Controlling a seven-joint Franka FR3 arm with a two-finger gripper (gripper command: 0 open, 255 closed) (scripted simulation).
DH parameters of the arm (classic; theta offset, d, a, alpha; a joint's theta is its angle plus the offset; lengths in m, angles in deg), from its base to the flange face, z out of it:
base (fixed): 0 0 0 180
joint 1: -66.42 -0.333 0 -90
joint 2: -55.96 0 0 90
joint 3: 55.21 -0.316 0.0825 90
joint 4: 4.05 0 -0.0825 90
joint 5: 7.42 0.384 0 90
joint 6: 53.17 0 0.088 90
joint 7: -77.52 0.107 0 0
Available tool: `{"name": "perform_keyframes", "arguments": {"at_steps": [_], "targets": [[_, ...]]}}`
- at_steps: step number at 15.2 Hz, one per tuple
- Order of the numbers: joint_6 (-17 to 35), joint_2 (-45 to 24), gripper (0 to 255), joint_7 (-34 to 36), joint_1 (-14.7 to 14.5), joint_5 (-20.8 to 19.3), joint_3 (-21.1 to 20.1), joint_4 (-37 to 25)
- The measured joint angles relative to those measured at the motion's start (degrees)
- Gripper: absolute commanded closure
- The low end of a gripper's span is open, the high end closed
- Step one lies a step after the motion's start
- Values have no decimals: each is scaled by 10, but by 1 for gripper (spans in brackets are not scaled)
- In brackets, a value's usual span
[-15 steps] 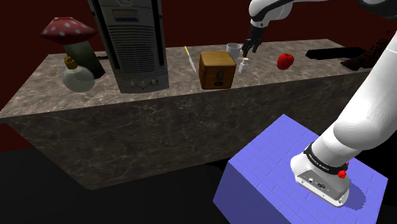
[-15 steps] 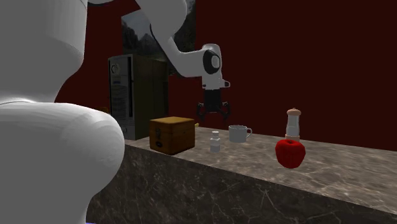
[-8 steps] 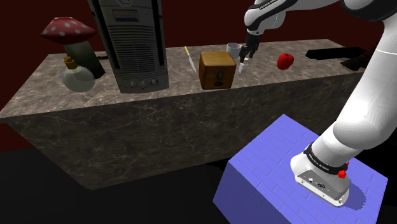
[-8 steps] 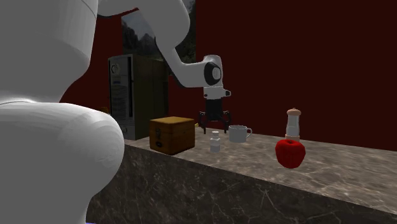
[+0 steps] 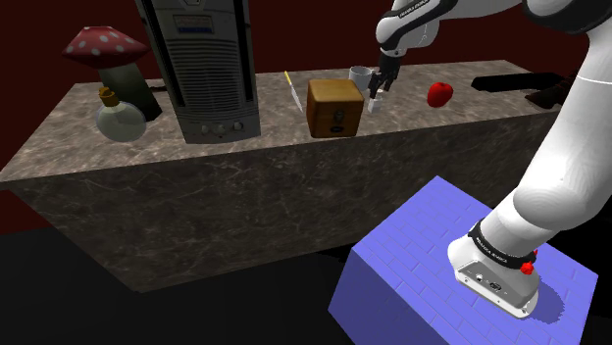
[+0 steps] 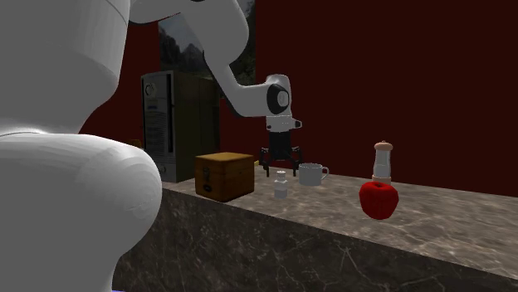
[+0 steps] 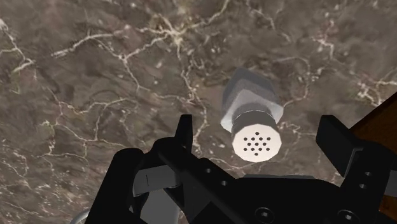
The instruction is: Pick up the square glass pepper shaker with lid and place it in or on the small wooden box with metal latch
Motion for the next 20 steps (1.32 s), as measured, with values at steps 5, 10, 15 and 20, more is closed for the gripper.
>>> {"name": "perform_keyframes", "arguments": {"at_steps": [5, 10, 15, 20], "targets": [[0, 0, 255, 0, 0, 0, 0, 0], [0, 0, 255, 0, 0, 0, 0, 0], [-20, 10, 255, 2, -1, -4, 1, -10], [-54, 26, 255, 5, -2, -10, 3, -29]]}}
